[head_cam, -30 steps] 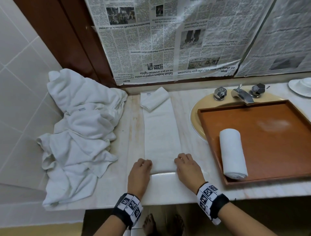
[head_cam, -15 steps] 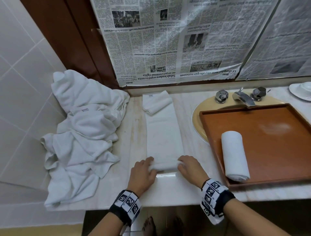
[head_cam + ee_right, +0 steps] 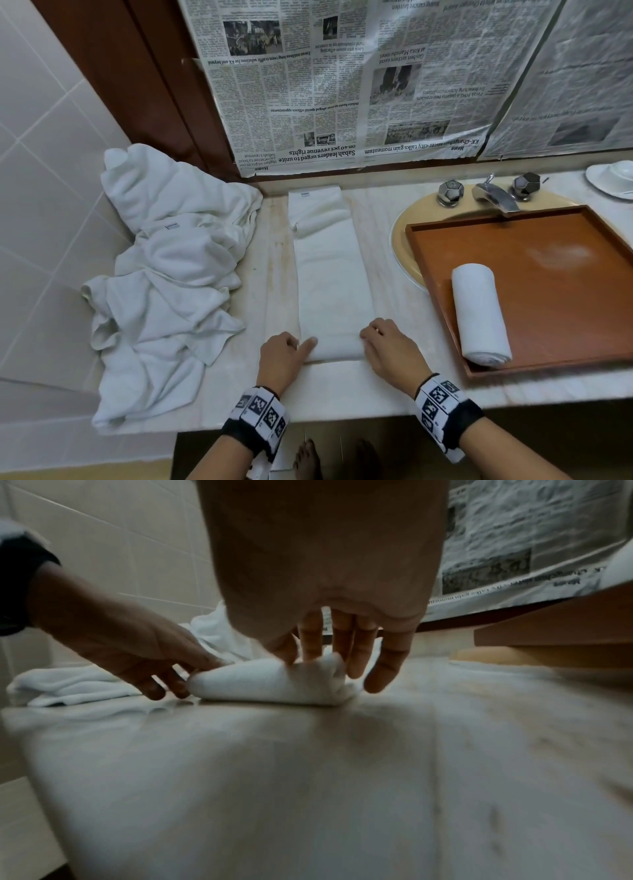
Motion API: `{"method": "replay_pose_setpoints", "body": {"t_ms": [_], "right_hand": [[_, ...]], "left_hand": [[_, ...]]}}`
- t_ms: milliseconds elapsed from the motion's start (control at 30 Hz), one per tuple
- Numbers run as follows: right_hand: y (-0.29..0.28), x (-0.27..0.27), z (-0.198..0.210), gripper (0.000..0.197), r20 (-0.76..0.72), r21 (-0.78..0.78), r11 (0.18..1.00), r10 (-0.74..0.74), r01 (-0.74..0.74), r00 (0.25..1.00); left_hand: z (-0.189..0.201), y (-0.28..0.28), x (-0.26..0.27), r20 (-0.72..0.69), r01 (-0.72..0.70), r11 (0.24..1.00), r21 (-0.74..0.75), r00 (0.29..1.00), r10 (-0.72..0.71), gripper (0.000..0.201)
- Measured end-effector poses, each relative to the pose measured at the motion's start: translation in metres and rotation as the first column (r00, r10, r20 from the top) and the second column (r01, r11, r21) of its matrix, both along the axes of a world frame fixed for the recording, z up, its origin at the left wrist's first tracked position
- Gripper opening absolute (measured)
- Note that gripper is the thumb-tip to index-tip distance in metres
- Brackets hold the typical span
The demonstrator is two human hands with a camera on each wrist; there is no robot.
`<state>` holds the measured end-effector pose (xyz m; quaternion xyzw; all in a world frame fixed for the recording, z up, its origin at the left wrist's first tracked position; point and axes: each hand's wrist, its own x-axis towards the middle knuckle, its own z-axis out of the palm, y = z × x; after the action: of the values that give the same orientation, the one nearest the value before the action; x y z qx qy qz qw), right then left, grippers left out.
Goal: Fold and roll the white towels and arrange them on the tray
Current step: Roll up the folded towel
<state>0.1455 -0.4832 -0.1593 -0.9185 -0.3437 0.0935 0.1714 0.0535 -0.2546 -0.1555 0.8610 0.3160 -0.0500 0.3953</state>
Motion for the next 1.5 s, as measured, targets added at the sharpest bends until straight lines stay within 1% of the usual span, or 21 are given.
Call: {"method": "replay_pose_setpoints", "body": {"t_ms": [67, 100, 167, 300, 367, 433, 500, 600, 633, 733, 800, 867, 967, 1067, 1133, 1200, 1267, 1300, 1367, 1433, 1500], "right_hand": [[-0.002, -0.003, 0.003, 0.033, 0.015, -0.051, 0.997, 0.064, -0.063, 0.998], [-0.002, -0.004, 0.002, 0.035, 0.051, -0.065, 0.994, 0.085, -0.082, 0.995], [-0.001, -0.004, 0.000, 0.031, 0.009, -0.061, 0.996, 0.071, -0.070, 0.997], [0.003, 0.003, -0.002, 0.031, -0.142, -0.029, 1.000, 0.005, -0.009, 0.990], [0.005, 0.006, 0.001, 0.031, -0.217, 0.008, 1.000, -0.012, 0.014, 0.976], [0.007, 0.012, 0.005, 0.031, -0.294, 0.043, 0.996, -0.062, 0.078, 0.954], [0.005, 0.015, 0.008, 0.032, -0.342, 0.043, 0.990, -0.114, 0.137, 0.933], [0.000, 0.013, 0.010, 0.030, -0.414, 0.149, 0.964, -0.142, 0.221, 0.899], [-0.002, 0.011, 0.008, 0.028, -0.406, 0.179, 0.960, -0.127, 0.215, 0.905], [-0.006, 0.004, 0.001, 0.019, -0.273, 0.203, 0.971, -0.069, 0.128, 0.960], [-0.006, 0.001, -0.001, 0.016, -0.198, 0.185, 0.978, -0.057, 0.095, 0.979], [-0.005, -0.001, 0.001, 0.018, -0.142, 0.099, 0.993, -0.046, 0.061, 0.989], [-0.006, -0.002, 0.007, 0.042, -0.103, -0.019, 1.000, 0.014, -0.016, 0.995], [-0.004, -0.001, 0.009, 0.046, -0.137, -0.094, 0.995, 0.026, -0.039, 0.990], [0.000, 0.002, 0.007, 0.046, -0.192, -0.066, 0.998, -0.021, 0.008, 0.981], [0.004, 0.005, 0.006, 0.044, -0.274, 0.004, 0.997, -0.071, 0.075, 0.959], [0.007, 0.007, 0.005, 0.041, -0.308, 0.004, 0.996, -0.087, 0.092, 0.947], [0.008, 0.007, 0.005, 0.039, -0.314, -0.010, 0.996, -0.090, 0.092, 0.945], [0.008, 0.008, 0.005, 0.037, -0.322, -0.023, 0.997, -0.080, 0.077, 0.943], [0.008, 0.008, 0.005, 0.035, -0.335, -0.024, 0.999, -0.048, 0.042, 0.941], [0.005, 0.009, 0.005, 0.033, -0.340, -0.005, 1.000, 0.004, -0.007, 0.940]], "left_hand": [[-0.003, -0.005, -0.006, 0.129, -0.007, 0.996, 0.089, 0.992, -0.004, 0.034], [-0.004, -0.009, -0.008, 0.181, 0.026, 0.989, 0.146, 0.982, -0.052, 0.030], [-0.007, -0.015, -0.013, 0.233, 0.123, 0.967, 0.223, 0.957, -0.175, 0.025], [-0.015, -0.015, -0.021, 0.152, 0.287, 0.913, 0.290, 0.928, -0.341, 0.043], [-0.015, -0.011, -0.018, 0.110, 0.318, 0.902, 0.293, 0.926, -0.362, 0.042], [-0.009, -0.005, -0.010, 0.095, 0.322, 0.913, 0.252, 0.930, -0.354, 0.040], [0.001, 0.004, -0.002, 0.072, 0.315, 0.934, 0.167, 0.941, -0.330, 0.037], [0.013, 0.015, 0.003, -0.008, 0.322, 0.945, 0.047, 0.947, -0.322, 0.031], [0.013, 0.018, 0.002, -0.016, 0.305, 0.952, 0.000, 0.952, -0.305, 0.031], [0.009, 0.018, -0.002, -0.011, 0.214, 0.972, -0.098, 0.976, -0.216, 0.033], [0.006, 0.012, -0.001, -0.025, 0.148, 0.985, -0.093, 0.988, -0.151, 0.050], [0.005, 0.005, 0.001, -0.040, 0.079, 0.994, -0.077, 0.996, -0.082, 0.059], [0.004, 0.000, 0.003, -0.087, 0.001, 0.998, -0.058, 0.996, -0.006, 0.064], [0.002, -0.002, 0.004, -0.175, -0.015, 0.998, -0.058, 0.985, 0.005, 0.066], [0.002, -0.005, 0.004, -0.205, 0.009, 1.000, 0.030, 0.979, -0.003, 0.065], [0.004, -0.012, -0.001, -0.108, -0.006, 0.992, 0.128, 0.994, 0.020, 0.054], [0.006, -0.017, -0.009, 0.027, 0.044, 0.971, 0.237, 0.998, -0.052, 0.045], [0.006, -0.018, -0.014, 0.065, 0.089, 0.956, 0.278, 0.992, -0.111, 0.046], [0.000, -0.020, -0.023, 0.074, 0.203, 0.928, 0.312, 0.969, -0.236, 0.051], [-0.008, -0.020, -0.029, 0.022, 0.308, 0.888, 0.341, 0.942, -0.335, 0.050], [-0.013, -0.015, -0.030, 0.047, 0.327, 0.889, 0.320, 0.932, -0.360, 0.047]]}}
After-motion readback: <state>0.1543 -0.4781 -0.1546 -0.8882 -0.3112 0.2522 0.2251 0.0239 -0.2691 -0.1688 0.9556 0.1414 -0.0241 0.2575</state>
